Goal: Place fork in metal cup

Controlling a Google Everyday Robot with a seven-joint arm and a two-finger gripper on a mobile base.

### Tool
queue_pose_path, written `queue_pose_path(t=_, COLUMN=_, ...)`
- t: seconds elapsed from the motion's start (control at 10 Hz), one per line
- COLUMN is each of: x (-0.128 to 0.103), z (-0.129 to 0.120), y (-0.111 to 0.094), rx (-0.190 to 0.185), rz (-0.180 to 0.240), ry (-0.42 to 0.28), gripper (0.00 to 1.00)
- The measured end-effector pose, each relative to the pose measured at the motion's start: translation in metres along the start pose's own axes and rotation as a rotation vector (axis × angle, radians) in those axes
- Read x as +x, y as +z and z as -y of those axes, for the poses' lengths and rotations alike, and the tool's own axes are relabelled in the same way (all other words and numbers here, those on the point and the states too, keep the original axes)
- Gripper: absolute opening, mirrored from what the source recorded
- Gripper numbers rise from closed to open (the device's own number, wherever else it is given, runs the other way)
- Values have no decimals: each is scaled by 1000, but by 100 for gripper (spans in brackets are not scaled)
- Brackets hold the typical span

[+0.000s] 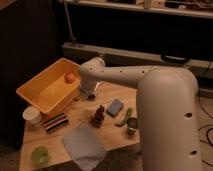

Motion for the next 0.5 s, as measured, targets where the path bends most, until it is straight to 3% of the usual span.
queue_pose_path(t=0.2, x=14, z=20, y=-49, rx=35, rz=11, ry=57, gripper=0)
queue_pose_path(t=0.5, x=38, z=22, y=-102, rx=12, rz=-16, ry=82, gripper=0)
